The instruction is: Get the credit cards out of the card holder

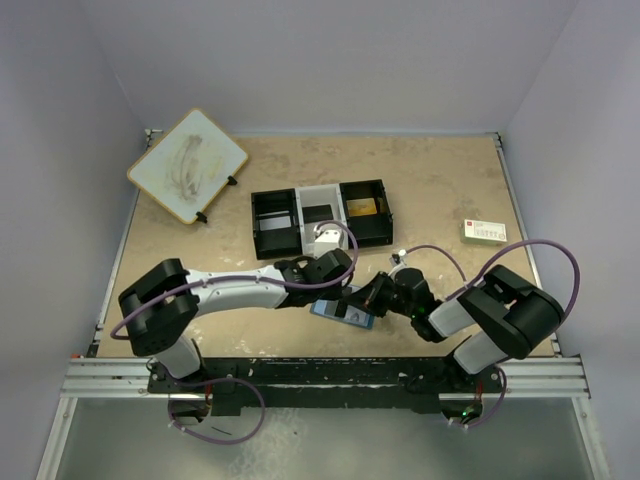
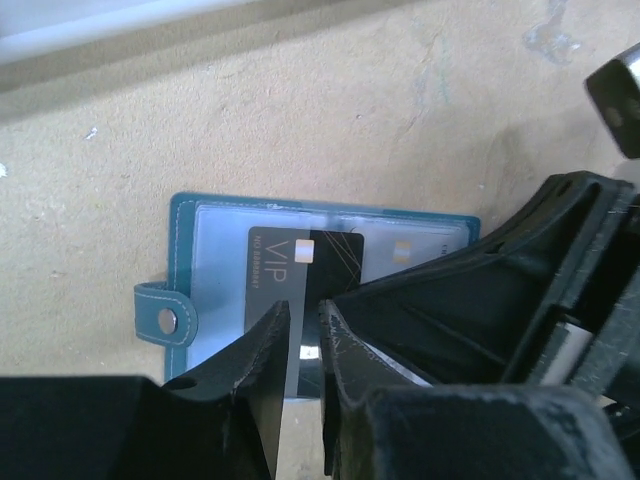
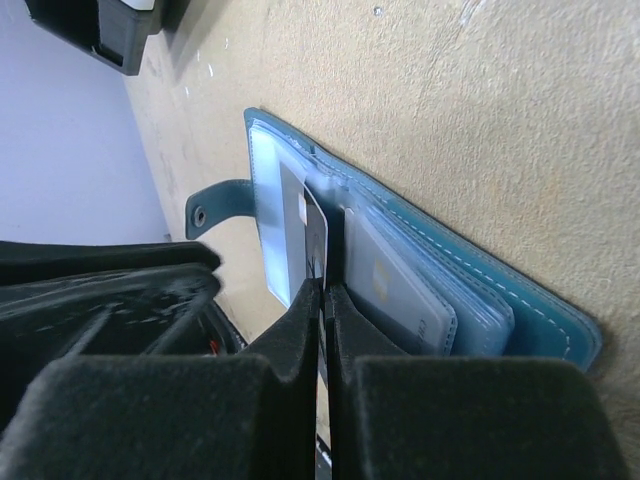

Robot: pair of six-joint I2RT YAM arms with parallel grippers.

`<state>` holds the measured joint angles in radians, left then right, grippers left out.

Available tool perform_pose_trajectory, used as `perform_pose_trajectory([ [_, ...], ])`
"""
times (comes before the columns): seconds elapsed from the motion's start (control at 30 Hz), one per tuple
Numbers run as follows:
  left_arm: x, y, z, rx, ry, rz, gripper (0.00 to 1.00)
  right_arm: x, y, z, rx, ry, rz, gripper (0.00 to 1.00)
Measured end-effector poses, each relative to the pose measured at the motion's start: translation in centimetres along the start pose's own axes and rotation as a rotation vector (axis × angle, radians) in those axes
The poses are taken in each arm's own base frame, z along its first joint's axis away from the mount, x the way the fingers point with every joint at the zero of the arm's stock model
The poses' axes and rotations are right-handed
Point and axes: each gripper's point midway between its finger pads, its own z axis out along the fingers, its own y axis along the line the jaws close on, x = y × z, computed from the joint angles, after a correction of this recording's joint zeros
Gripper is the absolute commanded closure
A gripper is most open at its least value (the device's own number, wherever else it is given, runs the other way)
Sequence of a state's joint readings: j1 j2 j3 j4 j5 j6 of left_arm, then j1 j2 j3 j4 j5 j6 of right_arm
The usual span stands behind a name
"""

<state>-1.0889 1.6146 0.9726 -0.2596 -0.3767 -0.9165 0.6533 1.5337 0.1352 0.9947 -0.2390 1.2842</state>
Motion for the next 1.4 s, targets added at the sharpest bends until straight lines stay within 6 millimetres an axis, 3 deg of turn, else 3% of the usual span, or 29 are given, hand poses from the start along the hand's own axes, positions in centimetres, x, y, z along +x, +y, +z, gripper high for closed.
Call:
perform_pose_trajectory([
  [0.27,3.4,2.8,1.8,-0.100,0.079,0.022,0.91,0.0,0.1,0.0,-0.003,0.003,0.000,0.97],
  [0.5,3.3,2.9,1.9,-0.105,0.074,0.018,0.93,0.0,0.1,0.0,-0.005,0.003,-0.002,0.87],
  [0.97,3.4,2.9,1.8,-0.105,0.074,0.020,0.95,0.4,0.6,0.7,-0.032,0.035,-0.024,0.81],
  [1.13,3.4,2.9,1.8,-0.106,0.073,0.020,0.96,0.5,0.6,0.8,-0.040,0.040,-0.026,0.88],
  [1.23,3.4,2.9,1.8,-0.106,0.072,0.020,0.96,0.5,0.6,0.8,-0.039,0.040,-0.024,0.99],
  [1.4,3.3,2.9,1.8,-0.108,0.069,0.021,0.96,0.4,0.9,0.5,-0.043,0.038,-0.025,1.00],
])
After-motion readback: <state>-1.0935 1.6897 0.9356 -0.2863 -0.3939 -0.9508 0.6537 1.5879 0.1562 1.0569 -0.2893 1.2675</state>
